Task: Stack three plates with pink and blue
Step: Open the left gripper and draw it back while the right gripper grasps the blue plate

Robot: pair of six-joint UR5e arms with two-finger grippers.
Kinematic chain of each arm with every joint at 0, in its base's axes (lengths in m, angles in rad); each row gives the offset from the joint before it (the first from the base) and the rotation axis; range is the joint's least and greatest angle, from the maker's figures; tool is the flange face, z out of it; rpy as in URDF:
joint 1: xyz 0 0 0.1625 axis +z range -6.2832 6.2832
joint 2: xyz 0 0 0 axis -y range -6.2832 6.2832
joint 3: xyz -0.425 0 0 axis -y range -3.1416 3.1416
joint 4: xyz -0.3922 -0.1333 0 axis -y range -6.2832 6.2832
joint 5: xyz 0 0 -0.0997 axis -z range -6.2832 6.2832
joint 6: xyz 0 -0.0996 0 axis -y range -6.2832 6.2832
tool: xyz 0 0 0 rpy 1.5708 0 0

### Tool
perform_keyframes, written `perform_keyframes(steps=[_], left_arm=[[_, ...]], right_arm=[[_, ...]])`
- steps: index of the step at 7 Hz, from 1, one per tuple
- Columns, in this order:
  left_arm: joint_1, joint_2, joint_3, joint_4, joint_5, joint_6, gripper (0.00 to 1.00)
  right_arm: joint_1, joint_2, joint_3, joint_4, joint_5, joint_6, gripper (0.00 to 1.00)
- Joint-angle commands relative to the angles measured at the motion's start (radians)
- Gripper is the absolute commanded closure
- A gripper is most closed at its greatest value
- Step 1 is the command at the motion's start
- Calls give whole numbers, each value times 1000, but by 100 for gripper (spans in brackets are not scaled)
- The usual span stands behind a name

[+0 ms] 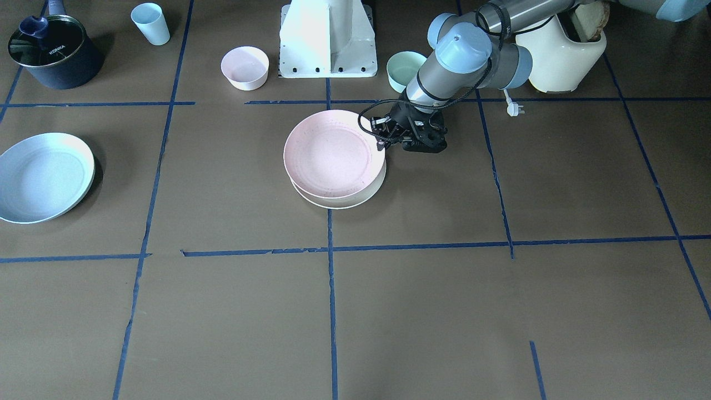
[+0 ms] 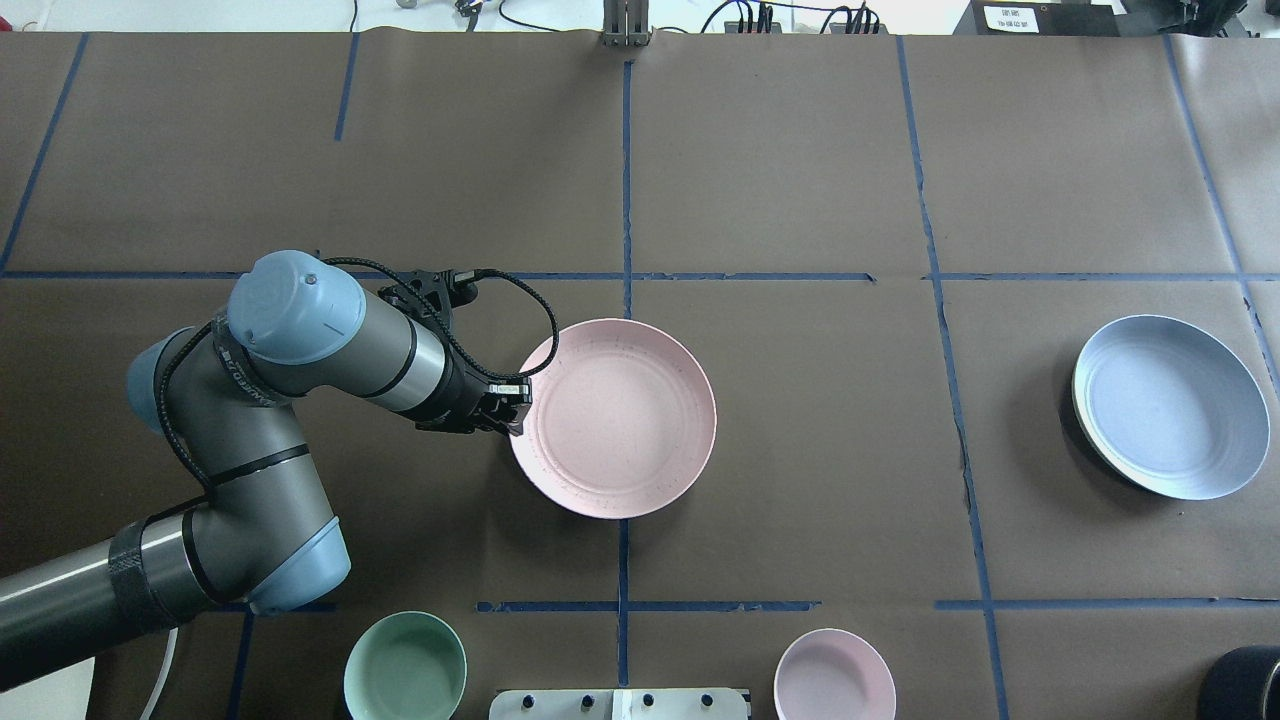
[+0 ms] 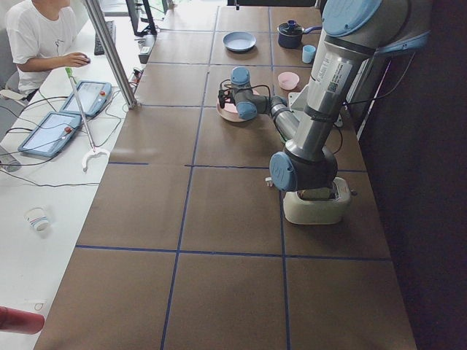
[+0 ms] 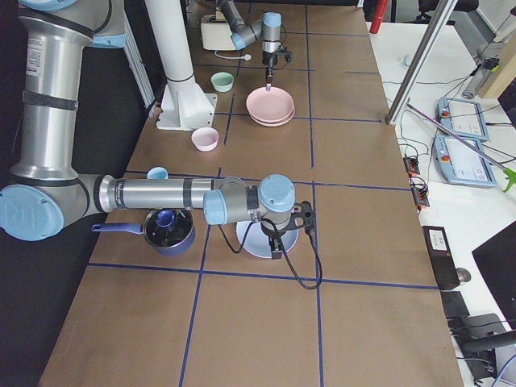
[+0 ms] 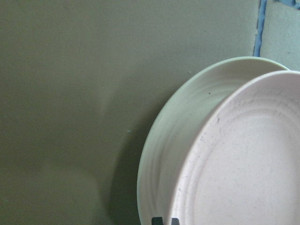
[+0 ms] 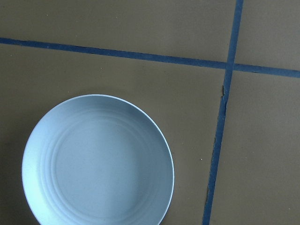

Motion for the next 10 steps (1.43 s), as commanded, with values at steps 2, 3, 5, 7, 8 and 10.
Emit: perform_keyframes(steps=[2, 3, 5, 7, 8, 10], left_arm=[[-3, 1, -18, 0, 3, -2, 0], [-29, 1, -62, 0, 3, -8, 0], [-80, 15, -124, 6, 0, -51, 0], [-86, 16, -132, 8, 1, -61, 0], [-90, 16, -132, 9, 1, -70, 0], [-92, 32, -150, 9, 1, -70, 0]], right_arm=[[-26, -5, -12, 1, 47, 0, 0], [-70, -5, -14, 5, 41, 85, 0], [-133, -43, -15, 127, 15, 150, 0], [-198, -68, -78, 288, -74, 250, 1], [-208, -63, -180, 403, -79, 269, 2], [-271, -56, -268, 632, -93, 506, 4]])
